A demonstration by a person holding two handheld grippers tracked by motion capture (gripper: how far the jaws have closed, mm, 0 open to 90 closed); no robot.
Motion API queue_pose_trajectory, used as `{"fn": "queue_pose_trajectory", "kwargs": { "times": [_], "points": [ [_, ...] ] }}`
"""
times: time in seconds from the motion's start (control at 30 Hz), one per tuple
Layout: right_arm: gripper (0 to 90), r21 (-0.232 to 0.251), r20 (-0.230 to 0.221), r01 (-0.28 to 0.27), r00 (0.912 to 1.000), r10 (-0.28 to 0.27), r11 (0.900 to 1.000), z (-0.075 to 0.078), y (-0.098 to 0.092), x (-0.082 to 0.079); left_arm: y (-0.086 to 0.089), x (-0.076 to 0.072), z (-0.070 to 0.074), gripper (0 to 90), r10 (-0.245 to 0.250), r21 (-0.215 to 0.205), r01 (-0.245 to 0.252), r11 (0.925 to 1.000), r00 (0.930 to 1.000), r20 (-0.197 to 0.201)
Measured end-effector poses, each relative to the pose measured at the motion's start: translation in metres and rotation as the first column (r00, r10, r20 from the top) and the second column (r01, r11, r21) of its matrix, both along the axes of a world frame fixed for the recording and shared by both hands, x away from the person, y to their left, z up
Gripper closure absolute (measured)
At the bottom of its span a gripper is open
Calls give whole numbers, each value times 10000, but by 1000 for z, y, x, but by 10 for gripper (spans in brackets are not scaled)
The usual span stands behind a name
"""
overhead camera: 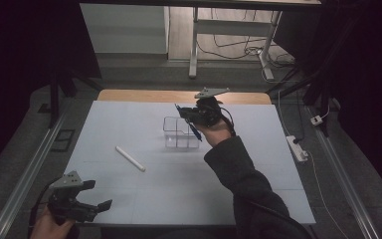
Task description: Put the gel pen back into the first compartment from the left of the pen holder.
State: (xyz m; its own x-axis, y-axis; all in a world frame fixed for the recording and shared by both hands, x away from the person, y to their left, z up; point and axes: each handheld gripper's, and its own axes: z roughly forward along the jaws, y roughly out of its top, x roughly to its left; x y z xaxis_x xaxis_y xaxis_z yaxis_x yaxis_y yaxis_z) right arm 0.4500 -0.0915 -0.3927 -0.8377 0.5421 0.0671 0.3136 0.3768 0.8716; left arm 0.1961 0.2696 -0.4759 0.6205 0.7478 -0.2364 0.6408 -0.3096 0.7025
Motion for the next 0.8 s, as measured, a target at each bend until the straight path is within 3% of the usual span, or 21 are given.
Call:
{"fn": "queue_pose_trajectory", "kwargs": {
  "times": [0.53,0.8],
  "points": [
    [804,692,692,-116,9976,68,9975,-1,41,21,0,0,0,33,-62,13,62,10000,10000,7],
    [803,800,1087,-294,9939,206,9964,-5,63,25,0,0,0,31,-62,-27,62,10000,10000,-10]
  ]
}}
